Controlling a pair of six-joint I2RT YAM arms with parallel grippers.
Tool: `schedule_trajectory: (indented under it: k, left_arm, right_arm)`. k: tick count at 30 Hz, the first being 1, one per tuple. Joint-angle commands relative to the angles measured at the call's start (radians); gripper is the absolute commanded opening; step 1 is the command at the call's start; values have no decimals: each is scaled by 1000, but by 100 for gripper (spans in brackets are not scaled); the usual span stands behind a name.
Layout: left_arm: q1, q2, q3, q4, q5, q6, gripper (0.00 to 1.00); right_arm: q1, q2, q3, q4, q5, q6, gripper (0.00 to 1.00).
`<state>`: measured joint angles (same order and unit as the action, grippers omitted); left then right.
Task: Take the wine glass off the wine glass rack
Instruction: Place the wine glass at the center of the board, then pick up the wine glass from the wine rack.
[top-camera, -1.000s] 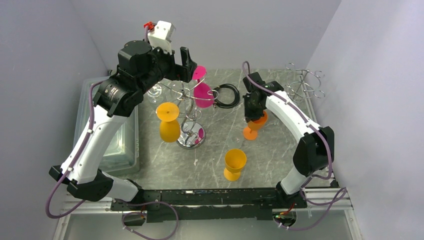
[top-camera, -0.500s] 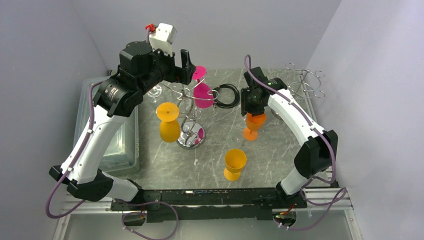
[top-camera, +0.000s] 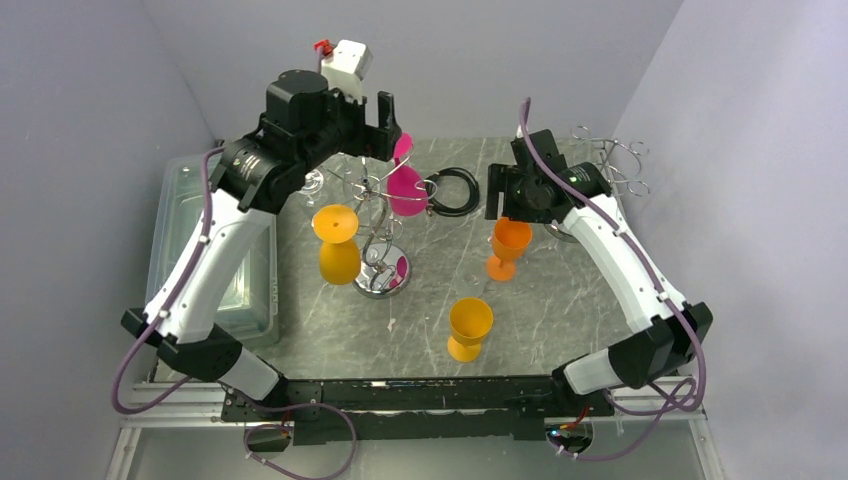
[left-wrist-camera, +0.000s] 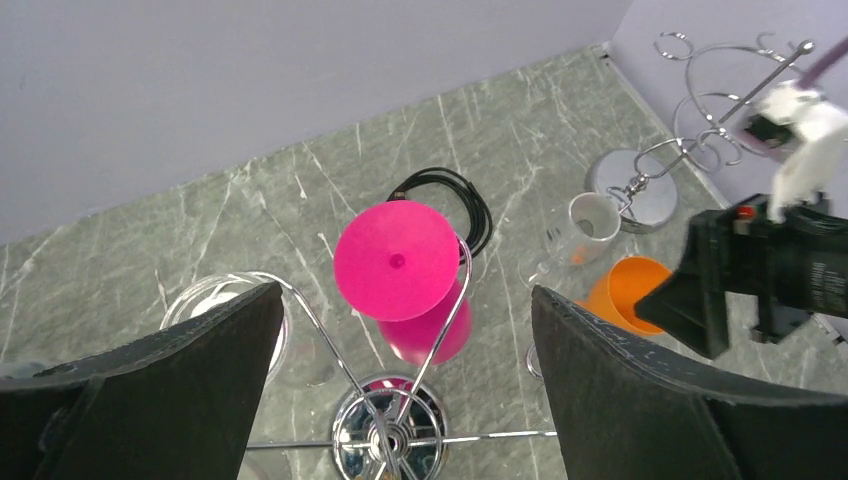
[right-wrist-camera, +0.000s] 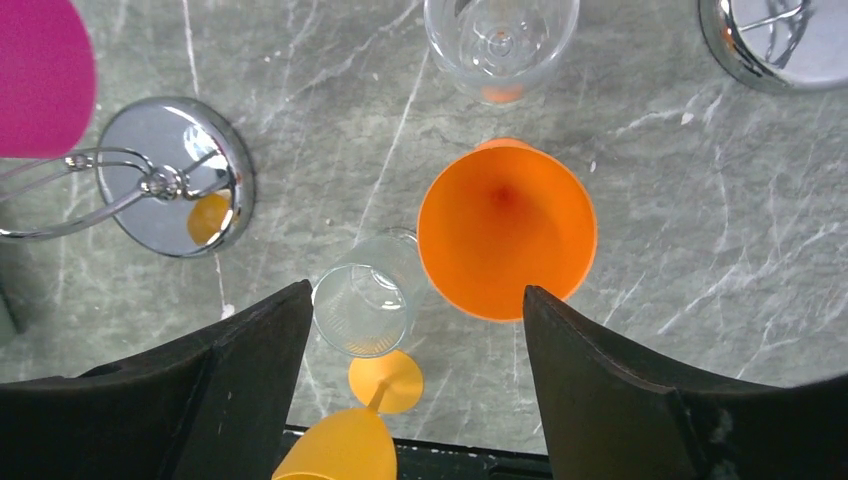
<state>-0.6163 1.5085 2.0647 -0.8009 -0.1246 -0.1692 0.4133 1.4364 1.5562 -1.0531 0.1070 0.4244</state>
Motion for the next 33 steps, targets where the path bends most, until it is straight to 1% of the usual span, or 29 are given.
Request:
schedule_trajectory:
  k: [1, 5, 7, 13, 17, 21, 33]
  left_arm:
    - [-3, 54, 62, -17, -47, 1, 99]
    - [-3, 77, 73, -38, -203, 20, 99]
    - [-3, 83, 78, -47, -248, 29, 100]
    - [-2, 85, 68, -55, -306, 33, 99]
    - [-1, 104, 95, -42, -240, 40, 99]
    - [-7, 173, 192, -92, -152, 24, 99]
    - [-12, 290, 284, -98, -64, -8, 99]
  right_arm:
    - [3, -57, 28, 47, 8, 24, 82]
    - [3, -89, 7, 70, 0, 25, 84]
    - [3, -96, -3, 78, -2, 24, 84]
    - [2, -105, -23, 97, -13, 16, 85]
    - [2, -109, -24, 109, -24, 13, 85]
    - [2, -114, -25, 110, -21, 10, 85]
    - [2, -145, -66, 115, -14, 17, 86]
